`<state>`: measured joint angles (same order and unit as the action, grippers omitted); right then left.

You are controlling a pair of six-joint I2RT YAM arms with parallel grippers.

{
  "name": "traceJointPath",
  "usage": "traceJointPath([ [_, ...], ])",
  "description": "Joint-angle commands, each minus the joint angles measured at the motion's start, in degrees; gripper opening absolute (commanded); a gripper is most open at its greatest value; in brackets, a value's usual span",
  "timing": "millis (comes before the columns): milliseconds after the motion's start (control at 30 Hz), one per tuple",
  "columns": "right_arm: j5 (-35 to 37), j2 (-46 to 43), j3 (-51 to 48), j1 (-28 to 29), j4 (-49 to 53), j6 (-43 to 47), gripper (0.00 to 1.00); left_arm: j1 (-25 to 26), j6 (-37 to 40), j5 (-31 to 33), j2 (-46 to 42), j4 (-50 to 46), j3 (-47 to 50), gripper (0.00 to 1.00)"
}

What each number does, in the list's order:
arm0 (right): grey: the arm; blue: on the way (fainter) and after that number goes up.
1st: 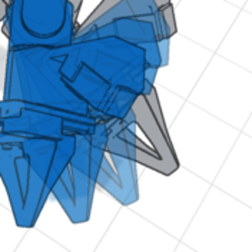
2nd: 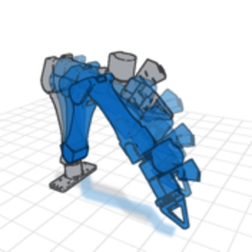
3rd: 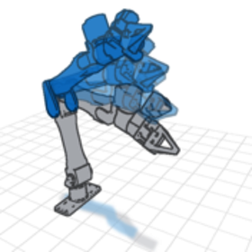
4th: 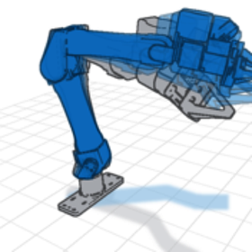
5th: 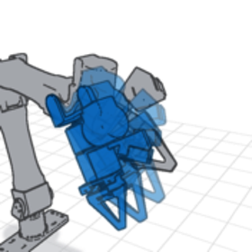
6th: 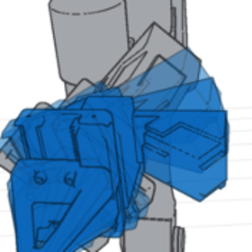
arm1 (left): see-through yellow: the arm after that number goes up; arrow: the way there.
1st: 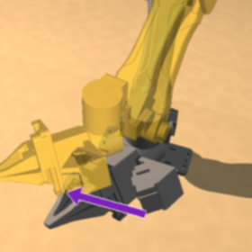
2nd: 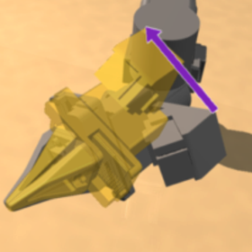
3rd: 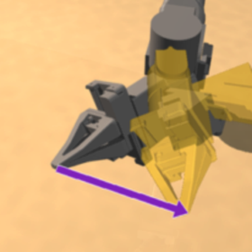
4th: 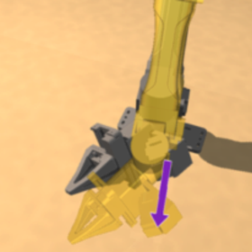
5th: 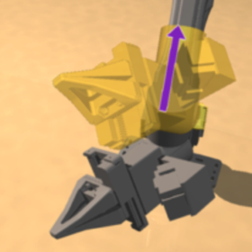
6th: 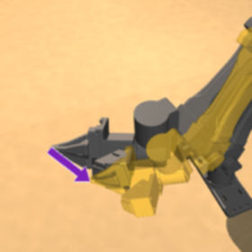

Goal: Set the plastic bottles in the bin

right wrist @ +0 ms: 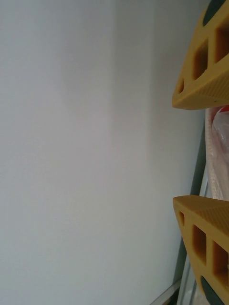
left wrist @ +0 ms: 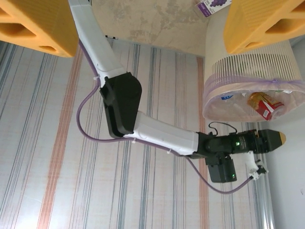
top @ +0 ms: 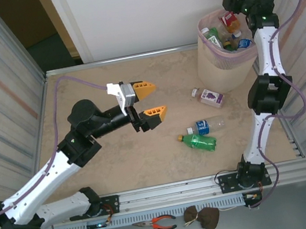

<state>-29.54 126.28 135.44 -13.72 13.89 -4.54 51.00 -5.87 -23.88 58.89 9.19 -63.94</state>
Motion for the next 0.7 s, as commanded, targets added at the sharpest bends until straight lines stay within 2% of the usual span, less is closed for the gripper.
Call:
traceJointPath([
  [0,1.13,2.98,2.73,0.68,6.88,-2.49,0.48,-0.2,-0.31,1.19,-2.15,1.45,0.91,0.8],
  [233,5.16,1.83,-0.88,1.23,16.39,6.03,0.37,-0.24,-0.33,1.96,-3.27,1.88,2.07,0.8],
  [467,11.26,-4.4,-13.49,2.07,13.86,11.36,0.37,-0.21,-0.61,1.5,-3.01,2.15,2.05,0.8],
  [667,16.96,-4.92,-12.98,2.67,15.24,10.69,0.43,-0.2,-0.98,1.47,-3.0,2.32,2.33,0.8],
])
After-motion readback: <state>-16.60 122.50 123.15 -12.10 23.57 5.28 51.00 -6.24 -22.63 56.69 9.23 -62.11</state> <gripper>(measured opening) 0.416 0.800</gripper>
